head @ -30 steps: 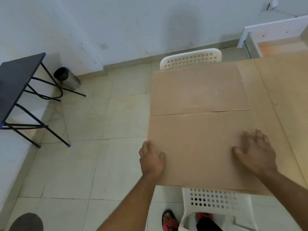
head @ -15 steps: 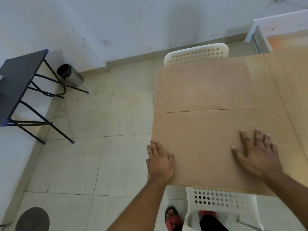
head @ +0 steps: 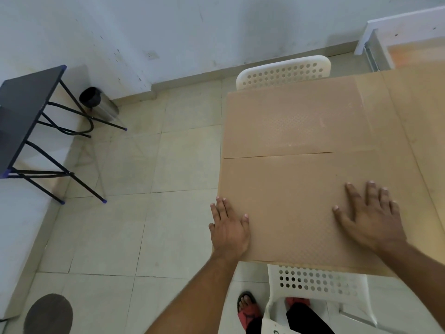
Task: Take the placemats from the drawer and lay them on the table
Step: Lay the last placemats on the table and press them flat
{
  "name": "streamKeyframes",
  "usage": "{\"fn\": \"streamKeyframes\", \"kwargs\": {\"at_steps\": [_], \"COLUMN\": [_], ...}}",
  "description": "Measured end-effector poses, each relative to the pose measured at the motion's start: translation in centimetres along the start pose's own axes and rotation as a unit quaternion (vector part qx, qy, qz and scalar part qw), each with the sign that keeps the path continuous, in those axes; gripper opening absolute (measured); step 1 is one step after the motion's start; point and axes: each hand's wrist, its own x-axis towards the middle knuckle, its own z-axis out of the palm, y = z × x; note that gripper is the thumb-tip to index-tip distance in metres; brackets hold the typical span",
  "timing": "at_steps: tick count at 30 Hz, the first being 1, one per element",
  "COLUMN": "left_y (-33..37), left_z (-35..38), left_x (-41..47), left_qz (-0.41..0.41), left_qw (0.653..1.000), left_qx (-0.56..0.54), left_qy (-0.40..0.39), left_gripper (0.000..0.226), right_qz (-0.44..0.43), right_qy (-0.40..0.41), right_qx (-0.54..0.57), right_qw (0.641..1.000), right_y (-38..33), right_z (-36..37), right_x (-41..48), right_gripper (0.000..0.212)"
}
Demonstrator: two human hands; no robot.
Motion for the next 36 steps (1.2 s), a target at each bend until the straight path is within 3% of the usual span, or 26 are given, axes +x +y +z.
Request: {"fn": "streamKeyframes", "kwargs": {"at_steps": [8, 20, 36], "left_y": [2.2, 16.6, 17.3], "left_z": [-1.0, 2.8, 6.1], "left_x": [0.5, 1.5, 1.9], "left_qz": [0.058, 0.268, 0.267], "left_qw": [0.997, 0.963, 0.961], "left_qx": [-0.011, 0.016, 0.05], "left_qy": [0.044, 0.018, 0.059], "left_gripper": [0.081, 0.073, 0.076], "right_qz": [0.0, -0.015, -0.034], "right_qy": [0.027, 0.045, 0.082], "right_qx": [0.022, 0.025, 0.004], "right_qw": [0.999, 0.999, 0.996], "right_y": [-0.7, -0.5, 0.9], "right_z": [-2.0, -3.3, 0.0], "right_x": [0.5, 7.2, 6.5], "right_gripper": [0.081, 0.079, 0.076]}}
